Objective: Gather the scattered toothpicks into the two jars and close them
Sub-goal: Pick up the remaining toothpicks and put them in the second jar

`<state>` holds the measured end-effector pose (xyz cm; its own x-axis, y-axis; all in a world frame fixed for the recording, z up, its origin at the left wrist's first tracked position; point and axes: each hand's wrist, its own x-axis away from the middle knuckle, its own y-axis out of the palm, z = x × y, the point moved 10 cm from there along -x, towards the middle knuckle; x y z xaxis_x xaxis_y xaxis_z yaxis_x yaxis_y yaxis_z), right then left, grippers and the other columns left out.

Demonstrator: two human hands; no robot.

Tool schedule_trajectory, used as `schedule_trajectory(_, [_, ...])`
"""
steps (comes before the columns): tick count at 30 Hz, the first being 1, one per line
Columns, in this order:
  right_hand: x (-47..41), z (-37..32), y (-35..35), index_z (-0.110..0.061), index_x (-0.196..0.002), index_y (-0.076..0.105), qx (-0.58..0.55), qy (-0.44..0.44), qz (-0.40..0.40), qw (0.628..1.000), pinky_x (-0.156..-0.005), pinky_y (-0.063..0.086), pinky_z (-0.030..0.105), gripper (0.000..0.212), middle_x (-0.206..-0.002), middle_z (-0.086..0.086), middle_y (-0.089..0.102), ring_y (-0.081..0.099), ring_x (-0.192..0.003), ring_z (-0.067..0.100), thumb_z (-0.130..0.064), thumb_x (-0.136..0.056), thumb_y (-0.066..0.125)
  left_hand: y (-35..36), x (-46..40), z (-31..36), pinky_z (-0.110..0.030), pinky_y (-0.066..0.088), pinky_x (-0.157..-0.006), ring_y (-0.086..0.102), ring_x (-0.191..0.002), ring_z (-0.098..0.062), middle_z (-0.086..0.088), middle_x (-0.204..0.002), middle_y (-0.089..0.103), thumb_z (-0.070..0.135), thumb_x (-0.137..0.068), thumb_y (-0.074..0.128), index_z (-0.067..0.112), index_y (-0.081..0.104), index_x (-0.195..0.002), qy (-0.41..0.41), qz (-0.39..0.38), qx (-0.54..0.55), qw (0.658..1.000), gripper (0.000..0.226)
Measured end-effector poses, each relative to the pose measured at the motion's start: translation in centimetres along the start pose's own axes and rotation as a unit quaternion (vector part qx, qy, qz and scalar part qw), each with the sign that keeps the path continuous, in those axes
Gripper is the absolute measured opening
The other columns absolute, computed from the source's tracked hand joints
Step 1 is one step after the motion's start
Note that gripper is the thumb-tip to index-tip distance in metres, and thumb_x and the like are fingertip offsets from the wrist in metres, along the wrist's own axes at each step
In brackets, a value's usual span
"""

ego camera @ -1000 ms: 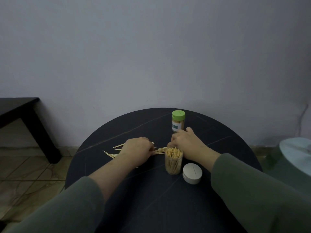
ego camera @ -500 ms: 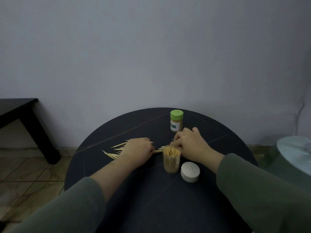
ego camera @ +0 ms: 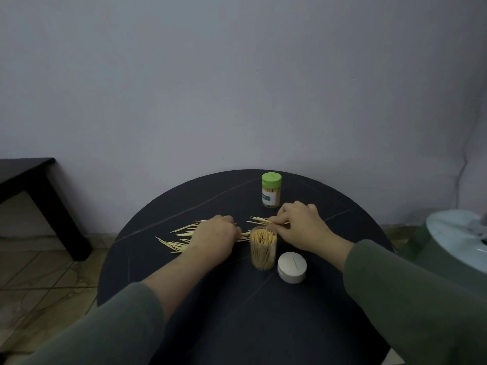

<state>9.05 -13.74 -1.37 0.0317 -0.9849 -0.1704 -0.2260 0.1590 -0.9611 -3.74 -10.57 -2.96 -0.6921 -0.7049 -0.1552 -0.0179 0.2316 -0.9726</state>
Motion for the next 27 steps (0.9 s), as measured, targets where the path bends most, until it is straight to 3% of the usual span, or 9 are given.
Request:
schedule_trajectory(5, [0.0, 1.3, -0.8, -0.033, -0.118, 0.067, -0.096, 0.049, 0.043, 0.993, -0.098, 0.031, 0.038, 0.029, -0.113, -0.011, 0.058, 0.045, -0.111, 0.011, -0.044, -0.093, 0.056, -1.4, 0.1, -0.9, -0.026, 0.045, -0.080, 0.051, -0.107, -0.013, 0.006, -0.119, 0.058, 0.036, -0.101, 0.043, 0.031, 0.063, -0.119, -0.047, 0.056, 0.085, 0.994, 0.028])
schedule_trajectory(8, [0.3, 1.8, -1.4, -0.031, -0.115, 0.068, -0.152, 0.065, 0.073, 0.983, -0.097, 0.030, 0.039, 0.029, -0.110, -0.015, 0.058, 0.046, -0.111, 0.010, -0.044, -0.091, 0.059, -1.9, 0.3, -2.3, -0.031, 0.049, -0.085, 0.054, -0.102, -0.012, 0.007, -0.112, 0.062, 0.036, -0.098, 0.050, 0.031, 0.068, -0.115, -0.108, 0.091, 0.189, 0.972, 0.025])
schedule_trajectory(13, [0.5, 1.6, -2.2, -0.023, -0.113, 0.070, -0.296, 0.069, 0.103, 0.947, -0.094, 0.043, 0.046, 0.028, -0.091, -0.014, 0.058, 0.056, -0.098, 0.013, -0.037, -0.089, 0.063, -2.2, 0.8, -4.0, -0.030, 0.050, -0.087, 0.060, -0.099, -0.010, 0.002, -0.111, 0.069, 0.027, -0.093, 0.061, 0.018, 0.069, -0.116, -0.214, 0.130, 0.475, 0.843, 0.026])
schedule_trajectory(17, [1.1, 0.3, -2.8, -0.015, -0.114, 0.070, -0.408, 0.050, 0.105, 0.906, -0.074, 0.044, 0.021, 0.027, -0.085, -0.009, 0.060, 0.057, -0.088, 0.006, -0.026, -0.090, 0.065, -2.9, 1.1, -3.5, -0.020, 0.045, -0.084, 0.058, -0.106, -0.005, 0.005, -0.117, 0.067, 0.024, -0.092, 0.062, 0.019, 0.069, -0.115, -0.216, 0.150, 0.601, 0.755, 0.025])
schedule_trajectory(20, [1.4, -0.5, -2.4, -0.021, -0.109, 0.071, -0.490, 0.053, 0.084, 0.866, -0.074, 0.046, 0.019, 0.020, -0.094, 0.004, 0.066, 0.061, -0.094, 0.013, -0.025, -0.090, 0.065, -3.2, 1.2, -2.7, -0.027, 0.042, -0.094, 0.056, -0.111, -0.004, 0.006, -0.120, 0.067, 0.025, -0.092, 0.061, 0.021, 0.069, -0.114, -0.205, 0.152, 0.673, 0.694, 0.024])
schedule_trajectory(23, [1.6, -1.4, -1.5, -0.023, -0.108, 0.071, -0.546, 0.054, 0.054, 0.834, -0.076, 0.048, 0.014, 0.019, -0.103, -0.003, 0.071, 0.063, -0.100, 0.007, -0.023, -0.090, 0.064, -2.8, 1.4, -1.8, -0.034, 0.041, -0.091, 0.055, -0.108, -0.003, 0.007, -0.114, 0.070, 0.026, -0.093, 0.060, 0.023, 0.071, -0.113, -0.212, 0.133, 0.733, 0.633, 0.023])
schedule_trajectory(25, [1.9, -1.8, -0.9, -0.019, -0.112, 0.070, -0.571, 0.057, 0.041, 0.818, -0.079, 0.049, 0.016, 0.024, -0.107, -0.005, 0.072, 0.064, -0.103, 0.005, -0.022, -0.089, 0.064, -2.1, 1.5, -1.2, -0.045, 0.041, -0.096, 0.053, -0.120, -0.016, 0.005, -0.108, 0.072, 0.027, -0.093, 0.059, 0.021, 0.070, -0.113, -0.219, 0.114, 0.768, 0.591, 0.024])
schedule_trajectory(27, [2.1, -1.8, -0.4, -0.016, -0.116, 0.069, -0.582, 0.063, 0.037, 0.810, -0.080, 0.049, 0.016, 0.028, -0.108, -0.005, 0.072, 0.064, -0.104, 0.005, -0.022, -0.089, 0.064, -1.5, 1.6, -0.7, -0.057, 0.028, -0.110, 0.040, -0.131, -0.032, 0.002, -0.111, 0.070, 0.026, -0.094, 0.058, 0.017, 0.070, -0.115, -0.220, 0.106, 0.795, 0.556, 0.026])
